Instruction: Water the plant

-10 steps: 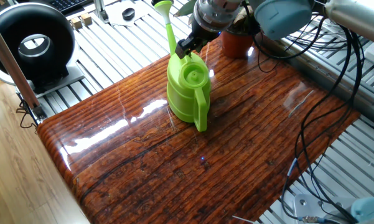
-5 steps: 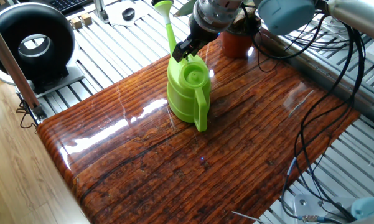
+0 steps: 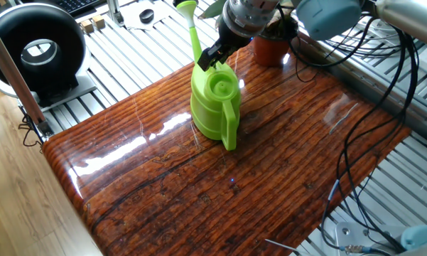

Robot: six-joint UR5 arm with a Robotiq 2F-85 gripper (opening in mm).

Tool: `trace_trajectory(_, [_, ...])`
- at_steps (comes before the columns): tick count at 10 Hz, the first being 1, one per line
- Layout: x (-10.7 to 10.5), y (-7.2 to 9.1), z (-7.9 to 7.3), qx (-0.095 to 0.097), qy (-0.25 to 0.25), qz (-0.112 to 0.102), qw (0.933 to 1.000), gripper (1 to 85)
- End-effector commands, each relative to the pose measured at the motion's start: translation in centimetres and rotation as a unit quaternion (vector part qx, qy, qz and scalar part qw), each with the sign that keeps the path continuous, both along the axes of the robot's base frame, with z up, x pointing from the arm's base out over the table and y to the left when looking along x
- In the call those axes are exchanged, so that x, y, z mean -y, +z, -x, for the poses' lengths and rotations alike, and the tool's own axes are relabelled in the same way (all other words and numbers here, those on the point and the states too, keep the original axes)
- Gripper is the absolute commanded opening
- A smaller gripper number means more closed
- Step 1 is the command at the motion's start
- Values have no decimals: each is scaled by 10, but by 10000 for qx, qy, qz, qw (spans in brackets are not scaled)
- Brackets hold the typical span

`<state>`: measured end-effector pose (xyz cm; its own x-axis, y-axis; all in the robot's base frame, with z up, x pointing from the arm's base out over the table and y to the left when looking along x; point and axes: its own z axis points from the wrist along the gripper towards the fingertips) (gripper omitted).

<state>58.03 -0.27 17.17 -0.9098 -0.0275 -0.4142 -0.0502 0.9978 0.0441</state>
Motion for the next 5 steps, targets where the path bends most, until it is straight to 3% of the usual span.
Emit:
trace_trajectory(1, [-5, 10, -4, 122, -202, -180, 9996, 363])
trace_trajectory(3, [-14, 40, 9, 239, -234, -353, 9988, 390])
trace_trajectory(4, [-15, 46, 12, 283, -252, -391, 9985, 397])
trace_trajectory(5, [-12, 42, 6, 318, -295, -397, 9983, 397])
